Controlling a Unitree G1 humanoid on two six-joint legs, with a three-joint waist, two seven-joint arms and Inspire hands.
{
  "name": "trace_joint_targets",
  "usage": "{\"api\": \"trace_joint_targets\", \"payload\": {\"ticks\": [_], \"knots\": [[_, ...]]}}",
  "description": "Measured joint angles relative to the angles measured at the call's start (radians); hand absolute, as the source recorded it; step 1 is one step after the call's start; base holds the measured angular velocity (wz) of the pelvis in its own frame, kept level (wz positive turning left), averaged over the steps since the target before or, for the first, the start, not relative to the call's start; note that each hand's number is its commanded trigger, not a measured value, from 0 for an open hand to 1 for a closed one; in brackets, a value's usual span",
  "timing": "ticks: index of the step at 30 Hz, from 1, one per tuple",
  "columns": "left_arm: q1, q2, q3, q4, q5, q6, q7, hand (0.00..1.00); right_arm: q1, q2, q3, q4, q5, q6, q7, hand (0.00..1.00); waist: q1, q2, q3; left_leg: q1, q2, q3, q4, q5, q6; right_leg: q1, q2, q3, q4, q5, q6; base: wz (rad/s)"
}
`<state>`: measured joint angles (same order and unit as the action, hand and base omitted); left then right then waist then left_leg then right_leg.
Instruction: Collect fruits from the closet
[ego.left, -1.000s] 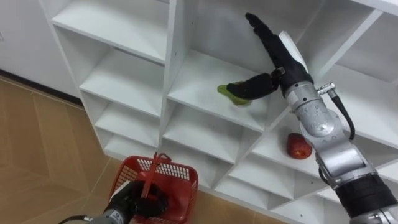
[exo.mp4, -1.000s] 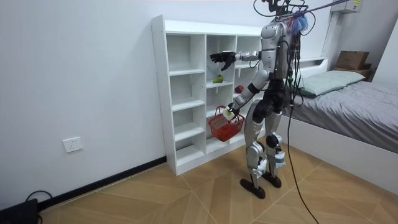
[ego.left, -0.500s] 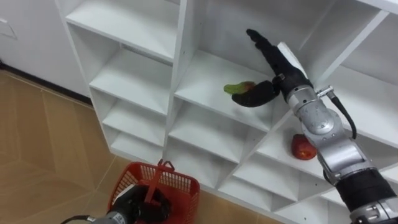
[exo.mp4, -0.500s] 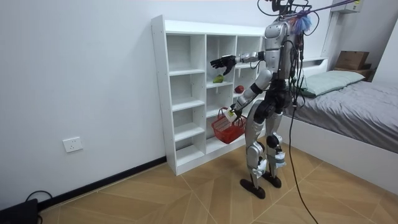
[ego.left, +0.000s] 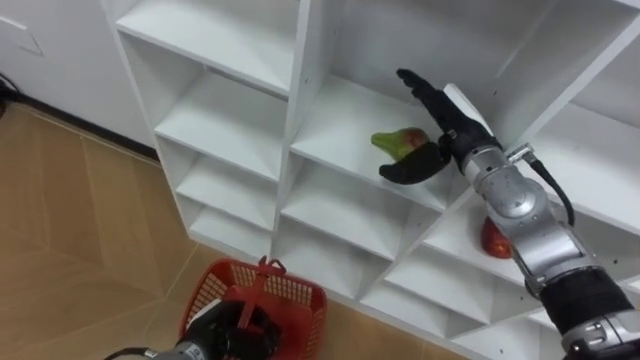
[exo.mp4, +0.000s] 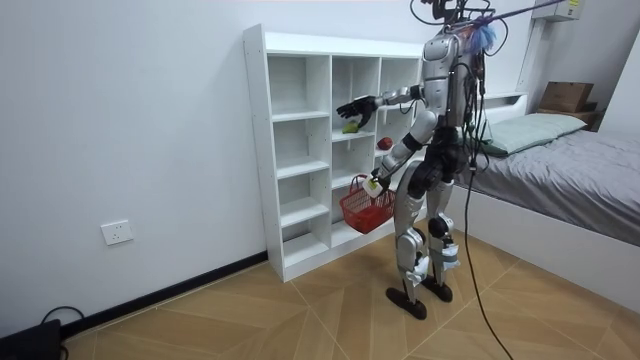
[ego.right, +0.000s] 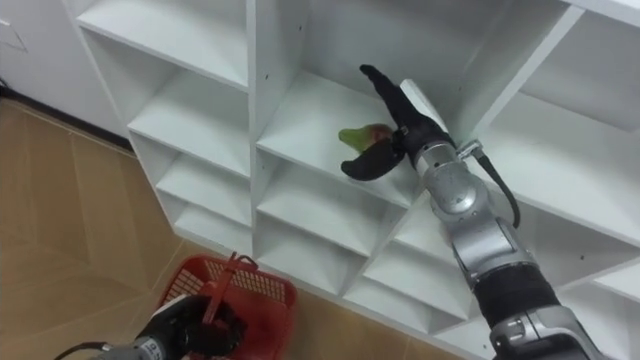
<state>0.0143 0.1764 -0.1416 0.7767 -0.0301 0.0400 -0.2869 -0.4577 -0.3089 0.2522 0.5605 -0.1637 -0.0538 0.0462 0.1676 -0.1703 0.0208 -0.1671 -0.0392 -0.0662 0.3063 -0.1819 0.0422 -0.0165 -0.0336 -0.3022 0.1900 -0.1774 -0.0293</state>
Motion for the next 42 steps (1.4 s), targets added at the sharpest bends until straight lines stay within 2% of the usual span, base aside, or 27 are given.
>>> {"api": "trace_joint_targets", "payload": {"ticks": [5, 9, 13, 22, 28, 36, 37, 38, 39, 40, 41, 42], "knots": [[0.0, 0.0, -0.001, 0.0, -0.001, 0.0, 0.0, 1.0, -0.002, 0.0, 0.007, 0.026, -0.001, 0.007, 0.0, 0.0, 0.007, -0.004, -0.0009, -0.008, 0.0, 0.0, -0.001, 0.0, 0.0, -0.009, 0.0, 0.001, 0.0, 0.0, 0.0, 0.0], [0.0, 0.008, -0.001, 0.0, -0.001, 0.002, 0.001, 1.0, -0.003, 0.0, 0.025, 0.028, -0.019, 0.03, 0.0, 0.0, 0.008, -0.017, -0.0011, -0.015, 0.0, 0.0, 0.001, 0.0, 0.0, -0.015, 0.0, 0.001, 0.0, 0.0, 0.0, 0.0], [0.0, 0.023, -0.012, 0.001, -0.023, 0.002, 0.002, 1.0, -0.026, -0.001, 0.049, 0.085, -0.043, 0.033, 0.001, 0.0, 0.006, -0.034, 0.0011, -0.016, -0.001, 0.0, 0.003, 0.0, 0.0, -0.014, -0.001, 0.0, 0.0, 0.0, 0.0, 0.0], [-0.001, 0.034, -0.02, -0.009, -0.043, 0.002, 0.002, 1.0, -0.063, -0.001, 0.048, 0.136, -0.113, 0.029, -0.003, 0.0, 0.007, -0.031, 0.0039, -0.044, -0.004, -0.01, 0.004, 0.003, 0.003, -0.04, 0.0, 0.0, 0.005, 0.001, 0.002, 0.0], [-0.004, 0.035, -0.021, -0.009, -0.042, 0.002, 0.002, 1.0, -0.09, -0.001, 0.048, 0.184, -0.154, 0.013, -0.025, 0.0, 0.005, -0.021, 0.0115, -0.047, -0.008, -0.013, 0.001, 0.005, 0.006, -0.043, 0.001, 0.0, 0.006, 0.002, 0.004, 0.0], [-0.005, 0.036, -0.025, -0.011, -0.042, 0.002, 0.002, 1.0, -0.106, -0.001, 0.049, 0.208, -0.158, 0.008, -0.036, 0.0, 0.006, -0.019, 0.0126, -0.053, -0.008, -0.013, 0.0, 0.008, 0.006, -0.055, 0.0, 0.0, 0.014, 0.002, 0.004, 0.0], [-0.005, 0.036, -0.026, -0.011, -0.042, 0.002, 0.002, 1.0, -0.107, -0.001, 0.049, 0.209, -0.158, 0.008, -0.036, 0.05, 0.006, -0.019, 0.0126, -0.053, -0.008, -0.013, 0.0, 0.008, 0.007, -0.056, 0.0, 0.0, 0.014, 0.002, 0.004, 0.0], [-0.006, 0.036, -0.028, -0.011, -0.042, 0.002, 0.002, 1.0, -0.107, -0.001, 0.049, 0.209, -0.158, 0.008, -0.036, 0.15, 0.006, -0.019, 0.0125, -0.053, -0.008, -0.013, 0.0, 0.009, 0.007, -0.056, 0.0, 0.0, 0.014, 0.002, 0.004, 0.0], [-0.006, 0.036, -0.028, -0.011, -0.042, 0.002, 0.002, 1.0, -0.107, -0.001, 0.049, 0.21, -0.158, 0.007, -0.036, 0.48, 0.007, -0.019, 0.0126, -0.054, -0.008, -0.013, 0.0, 0.009, 0.007, -0.057, 0.0, 0.0, 0.014, 0.002, 0.004, 0.0], [-0.006, 0.036, -0.028, -0.011, -0.042, 0.002, 0.002, 1.0, -0.107, -0.001, 0.049, 0.21, -0.158, 0.007, -0.036, 0.65, 0.007, -0.019, 0.0125, -0.055, -0.008, -0.013, 0.0, 0.009, 0.007, -0.057, 0.0, 0.0, 0.014, 0.002, 0.004, 0.0], [-0.006, 0.036, -0.028, -0.011, -0.042, 0.002, 0.002, 1.0, -0.108, -0.001, 0.049, 0.21, -0.158, 0.007, -0.036, 0.69, 0.007, -0.019, 0.0125, -0.055, -0.008, -0.013, 0.0, 0.009, 0.007, -0.058, 0.0, 0.0, 0.014, 0.002, 0.004, 0.0], [-0.006, 0.036, -0.028, -0.011, -0.042, 0.002, 0.002, 1.0, -0.108, -0.001, 0.049, 0.21, -0.158, 0.004, -0.036, 0.96, 0.007, -0.019, 0.0125, -0.055, -0.008, -0.013, -0.001, 0.01, 0.007, -0.058, 0.0, 0.0, 0.014, 0.002, 0.004, 0.0]]}}
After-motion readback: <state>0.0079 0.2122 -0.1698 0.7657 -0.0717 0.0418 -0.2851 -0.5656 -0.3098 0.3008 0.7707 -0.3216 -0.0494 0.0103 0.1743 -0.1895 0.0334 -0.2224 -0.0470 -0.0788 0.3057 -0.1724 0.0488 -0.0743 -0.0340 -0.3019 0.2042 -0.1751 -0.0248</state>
